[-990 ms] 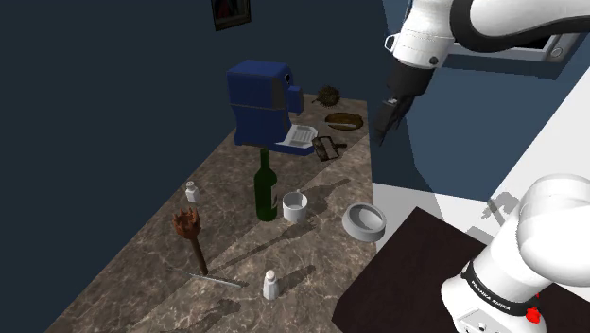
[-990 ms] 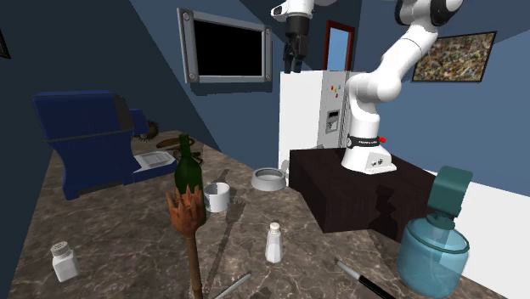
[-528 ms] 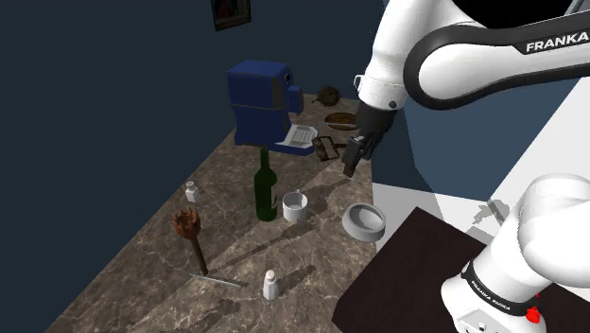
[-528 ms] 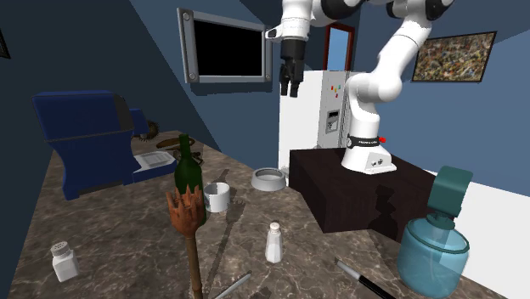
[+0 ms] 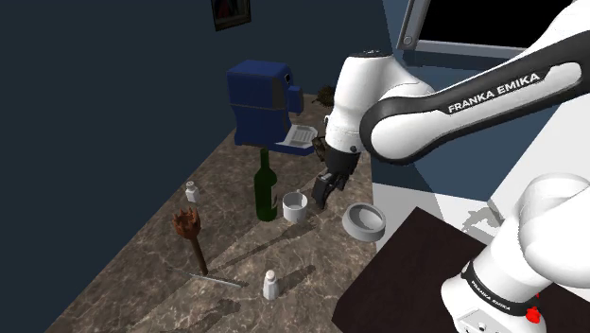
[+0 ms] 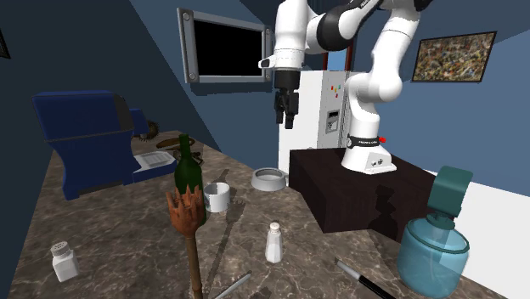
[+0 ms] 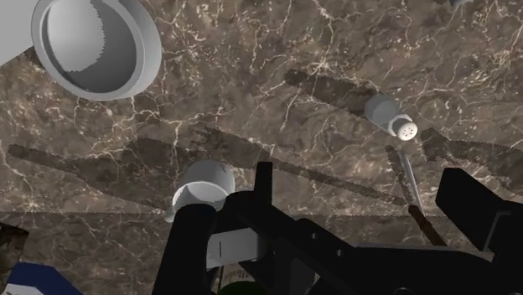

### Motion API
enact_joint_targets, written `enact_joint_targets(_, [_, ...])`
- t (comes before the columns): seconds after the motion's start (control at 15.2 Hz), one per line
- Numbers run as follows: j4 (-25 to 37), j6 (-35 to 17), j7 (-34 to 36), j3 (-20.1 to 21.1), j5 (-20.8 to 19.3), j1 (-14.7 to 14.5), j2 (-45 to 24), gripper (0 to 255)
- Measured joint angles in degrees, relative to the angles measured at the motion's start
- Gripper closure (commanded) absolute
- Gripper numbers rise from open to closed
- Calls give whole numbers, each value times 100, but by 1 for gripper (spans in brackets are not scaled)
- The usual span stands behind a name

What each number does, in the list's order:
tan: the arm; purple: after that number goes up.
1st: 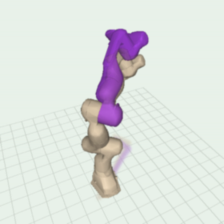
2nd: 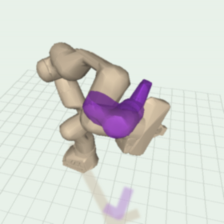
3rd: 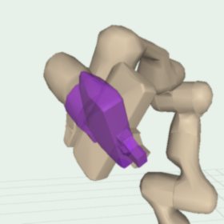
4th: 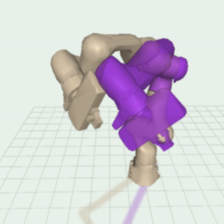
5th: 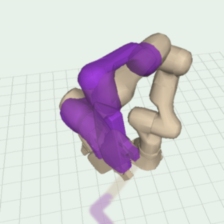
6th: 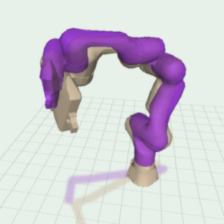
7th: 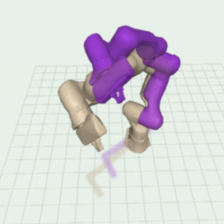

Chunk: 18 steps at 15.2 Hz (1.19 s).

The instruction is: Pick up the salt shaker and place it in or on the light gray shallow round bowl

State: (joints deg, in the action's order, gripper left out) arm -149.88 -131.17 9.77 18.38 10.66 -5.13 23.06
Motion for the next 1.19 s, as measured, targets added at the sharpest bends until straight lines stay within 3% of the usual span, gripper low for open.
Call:
enact_joint_targets(0.4, [116,-1077,546,444,-176,4,-1249,0])
enact_joint_targets(0.73, [547,-1896,1368,683,-899,-7,-2598,0])
enact_joint_targets(0.92, [901,-2196,1924,615,-1448,-179,-3336,0])
enact_joint_targets(1.19, [1497,-2561,2595,280,-2128,-636,-4381,0])
